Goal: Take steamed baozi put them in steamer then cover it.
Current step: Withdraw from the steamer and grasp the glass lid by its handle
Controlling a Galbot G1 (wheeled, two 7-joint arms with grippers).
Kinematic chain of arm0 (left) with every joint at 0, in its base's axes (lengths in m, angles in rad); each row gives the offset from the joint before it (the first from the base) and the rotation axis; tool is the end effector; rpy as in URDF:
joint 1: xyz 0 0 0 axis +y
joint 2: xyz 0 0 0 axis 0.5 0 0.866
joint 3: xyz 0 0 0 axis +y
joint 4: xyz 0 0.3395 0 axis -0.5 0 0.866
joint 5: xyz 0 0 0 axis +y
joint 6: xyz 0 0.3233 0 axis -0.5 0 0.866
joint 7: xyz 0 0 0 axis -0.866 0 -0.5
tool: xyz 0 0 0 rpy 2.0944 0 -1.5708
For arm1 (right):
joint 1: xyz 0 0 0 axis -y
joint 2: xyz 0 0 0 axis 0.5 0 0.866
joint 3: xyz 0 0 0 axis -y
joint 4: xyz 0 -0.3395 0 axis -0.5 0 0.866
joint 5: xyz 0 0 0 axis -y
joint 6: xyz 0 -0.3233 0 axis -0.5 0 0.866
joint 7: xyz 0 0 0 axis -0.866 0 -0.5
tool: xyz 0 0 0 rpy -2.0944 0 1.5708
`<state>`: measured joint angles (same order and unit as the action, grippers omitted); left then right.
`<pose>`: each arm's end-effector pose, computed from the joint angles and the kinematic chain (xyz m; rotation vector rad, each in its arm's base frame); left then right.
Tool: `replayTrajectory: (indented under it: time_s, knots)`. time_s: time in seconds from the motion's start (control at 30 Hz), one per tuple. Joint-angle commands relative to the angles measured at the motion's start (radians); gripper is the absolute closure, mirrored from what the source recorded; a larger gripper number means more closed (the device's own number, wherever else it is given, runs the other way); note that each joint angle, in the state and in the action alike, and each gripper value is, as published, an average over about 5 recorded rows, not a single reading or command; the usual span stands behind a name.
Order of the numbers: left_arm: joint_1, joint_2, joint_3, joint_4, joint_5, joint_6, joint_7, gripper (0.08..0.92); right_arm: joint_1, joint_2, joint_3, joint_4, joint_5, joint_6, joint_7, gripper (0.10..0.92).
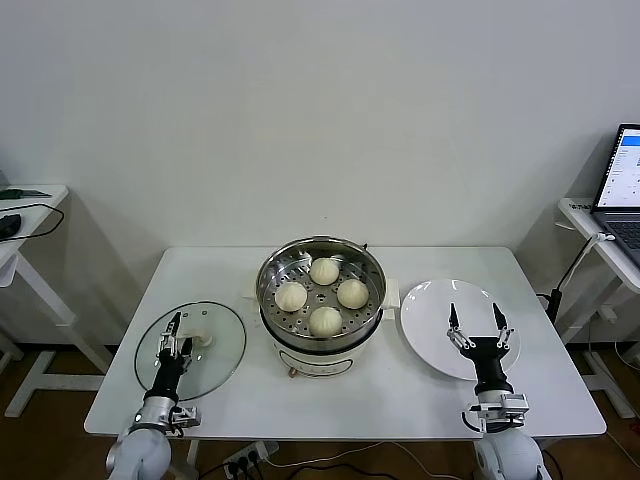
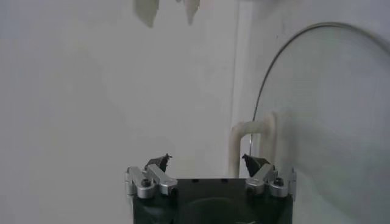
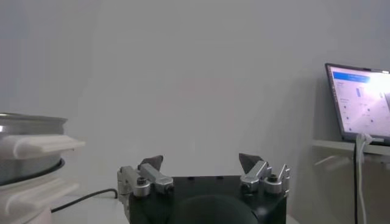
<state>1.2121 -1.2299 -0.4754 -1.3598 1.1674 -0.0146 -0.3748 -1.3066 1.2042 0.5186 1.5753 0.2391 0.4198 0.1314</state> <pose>0.2476 0.1218 -0.4354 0.0316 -2.2596 -2.1454 0.2314 -0.1197 -0.3885 0.1230 2.9644 -0.1598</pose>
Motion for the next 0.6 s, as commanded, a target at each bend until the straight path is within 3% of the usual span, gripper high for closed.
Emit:
replayTrajectory:
  time_s: [0.03, 0.3, 0.6]
  knots:
    - [-0.028, -0.002, 0.004, 0.035, 0.003, 0.002, 0.000, 0.177, -0.001, 0.001, 0.001, 0.002, -0.005, 0.001, -0.001, 0.203]
    - [-0.037, -0.003, 0.004, 0.053, 0.004, 0.003, 0.013, 0.210, -0.001, 0.003, 0.001, 0.013, -0.006, -0.002, 0.002, 0.203]
    - [-0.037, -0.007, 0.006, 0.052, 0.003, 0.010, 0.032, 0.460, 0.008, 0.001, -0.004, 0.024, -0.009, -0.009, 0.004, 0.203]
